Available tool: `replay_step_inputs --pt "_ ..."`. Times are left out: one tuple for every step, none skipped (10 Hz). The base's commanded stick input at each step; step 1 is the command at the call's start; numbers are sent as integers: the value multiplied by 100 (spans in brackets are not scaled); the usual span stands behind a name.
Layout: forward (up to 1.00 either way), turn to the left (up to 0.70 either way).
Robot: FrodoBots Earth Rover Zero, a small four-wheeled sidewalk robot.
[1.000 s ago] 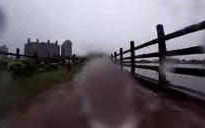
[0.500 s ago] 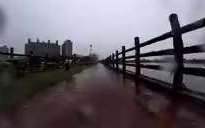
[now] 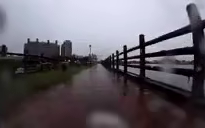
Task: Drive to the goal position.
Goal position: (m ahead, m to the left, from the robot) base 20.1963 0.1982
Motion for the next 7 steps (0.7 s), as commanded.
replay_step_inputs --pt "100 0" --pt "100 0" --pt "100 0" --pt "100 0" --pt "100 2" --pt "100 9" --pt "100 31"
